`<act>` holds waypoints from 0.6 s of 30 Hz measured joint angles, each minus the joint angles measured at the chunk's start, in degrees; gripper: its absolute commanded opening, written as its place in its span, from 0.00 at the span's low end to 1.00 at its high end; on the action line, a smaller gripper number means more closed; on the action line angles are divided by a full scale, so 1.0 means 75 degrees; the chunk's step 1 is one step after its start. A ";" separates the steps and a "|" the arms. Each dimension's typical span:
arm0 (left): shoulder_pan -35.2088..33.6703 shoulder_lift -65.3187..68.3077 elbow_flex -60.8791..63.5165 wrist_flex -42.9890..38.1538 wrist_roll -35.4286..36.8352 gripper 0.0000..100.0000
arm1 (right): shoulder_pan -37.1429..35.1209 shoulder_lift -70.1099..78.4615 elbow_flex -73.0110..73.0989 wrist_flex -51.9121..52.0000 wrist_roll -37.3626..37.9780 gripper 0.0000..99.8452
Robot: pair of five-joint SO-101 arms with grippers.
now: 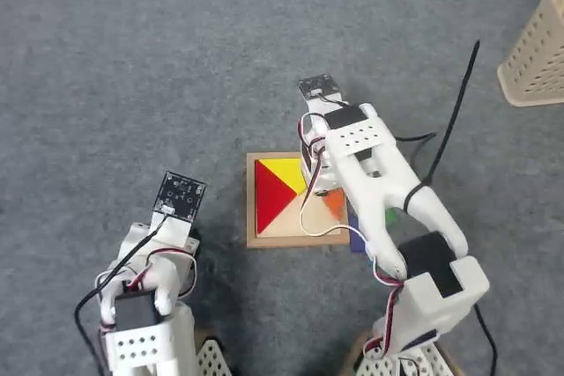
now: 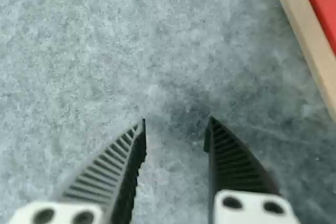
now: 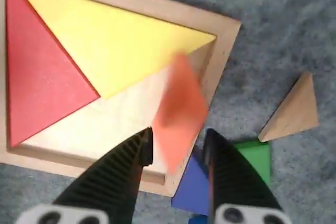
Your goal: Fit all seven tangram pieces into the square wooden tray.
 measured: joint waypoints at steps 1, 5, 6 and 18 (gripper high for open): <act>0.0000 0.0000 0.0000 0.0000 0.0000 0.18 | 0.0000 0.0000 0.0000 0.0012 0.0000 0.16; 0.0000 0.0000 0.0000 0.0000 0.0000 0.18 | -0.0012 0.0000 0.0000 0.0012 -0.0023 0.15; 0.0000 0.0000 0.0000 0.0000 0.0000 0.18 | -0.0012 0.0000 0.0000 0.0012 -0.0023 0.12; 0.0000 0.0000 0.0000 0.0000 0.0000 0.18 | -0.0035 0.0000 0.0234 -0.0363 0.0375 0.01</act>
